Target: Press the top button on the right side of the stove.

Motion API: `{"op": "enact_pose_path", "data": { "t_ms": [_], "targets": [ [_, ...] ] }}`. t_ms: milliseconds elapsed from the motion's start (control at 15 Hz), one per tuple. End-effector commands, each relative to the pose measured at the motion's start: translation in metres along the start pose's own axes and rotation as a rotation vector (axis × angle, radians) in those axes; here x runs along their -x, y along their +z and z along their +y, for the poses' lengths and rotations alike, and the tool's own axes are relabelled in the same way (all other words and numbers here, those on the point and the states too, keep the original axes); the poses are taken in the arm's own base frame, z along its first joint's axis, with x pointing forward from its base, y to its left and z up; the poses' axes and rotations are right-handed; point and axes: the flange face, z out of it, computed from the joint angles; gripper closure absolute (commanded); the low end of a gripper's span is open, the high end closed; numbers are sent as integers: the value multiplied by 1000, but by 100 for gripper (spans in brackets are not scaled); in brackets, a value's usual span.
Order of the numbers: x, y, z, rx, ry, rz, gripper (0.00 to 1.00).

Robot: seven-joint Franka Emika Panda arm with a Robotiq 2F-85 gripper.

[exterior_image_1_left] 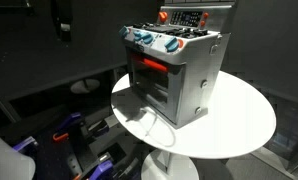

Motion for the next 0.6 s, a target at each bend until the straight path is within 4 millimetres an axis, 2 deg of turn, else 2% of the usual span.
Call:
{"op": "enact_pose_path", "data": {
  "t_ms": [0, 267, 533],
  "targets": [
    [0, -1, 0, 0, 0, -1, 0],
    [-1, -3, 1, 0, 11, 5, 0],
    [-12, -22, 6, -26, 51, 79, 0]
  ]
}}
